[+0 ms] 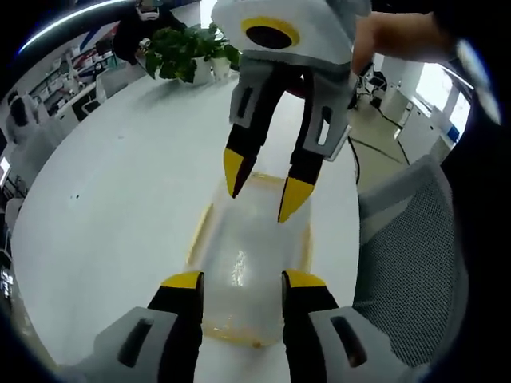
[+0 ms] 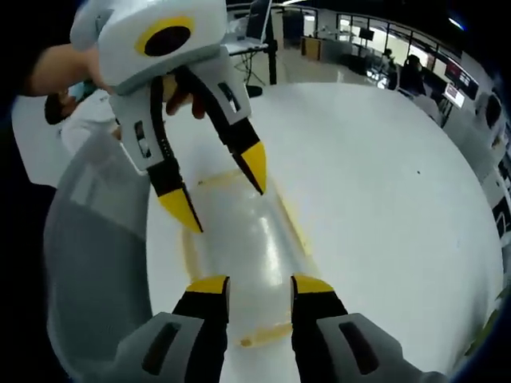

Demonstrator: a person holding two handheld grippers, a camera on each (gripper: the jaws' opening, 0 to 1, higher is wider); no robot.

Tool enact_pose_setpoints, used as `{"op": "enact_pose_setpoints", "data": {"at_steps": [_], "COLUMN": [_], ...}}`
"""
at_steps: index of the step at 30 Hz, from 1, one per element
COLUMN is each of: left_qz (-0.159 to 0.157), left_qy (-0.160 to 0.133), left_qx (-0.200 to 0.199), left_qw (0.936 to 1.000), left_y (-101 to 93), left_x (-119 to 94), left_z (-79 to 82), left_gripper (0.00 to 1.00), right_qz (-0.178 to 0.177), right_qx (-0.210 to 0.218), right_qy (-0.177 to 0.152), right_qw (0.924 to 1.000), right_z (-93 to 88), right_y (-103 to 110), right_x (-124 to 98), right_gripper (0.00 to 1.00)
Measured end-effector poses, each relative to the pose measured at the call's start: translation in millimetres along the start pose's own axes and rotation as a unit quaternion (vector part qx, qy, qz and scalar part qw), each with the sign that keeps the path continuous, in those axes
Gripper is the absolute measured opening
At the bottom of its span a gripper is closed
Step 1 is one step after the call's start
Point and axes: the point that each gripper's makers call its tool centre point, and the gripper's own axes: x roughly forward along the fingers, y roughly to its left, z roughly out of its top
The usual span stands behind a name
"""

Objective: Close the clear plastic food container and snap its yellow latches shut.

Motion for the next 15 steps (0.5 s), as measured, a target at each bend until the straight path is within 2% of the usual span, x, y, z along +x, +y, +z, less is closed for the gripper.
{"op": "enact_pose_setpoints", "data": {"at_steps": [7,15], "left_qz": [-0.007,-0.009], "left_qy": [0.001,0.008], "left_qx": [0.006,0.01], "left_qw": [1.0,0.9999], "left_y": [-4.7,-3.7], "left_x": [5.0,7.3], "left_z": [2.8,-0.4], "left_gripper": [0.37,0.36], "right_qz": [-0.001,-0.003], "right_qx": [-0.008,-0.02], "right_qy": [-0.013,-0.013], "right_qw": [0.9999,0.9997], "right_z": [14.8,18.8], "right_y": [0.1,-3.5], "right_x": [6.9,11.7], "right_gripper": [0.28,0.26]}}
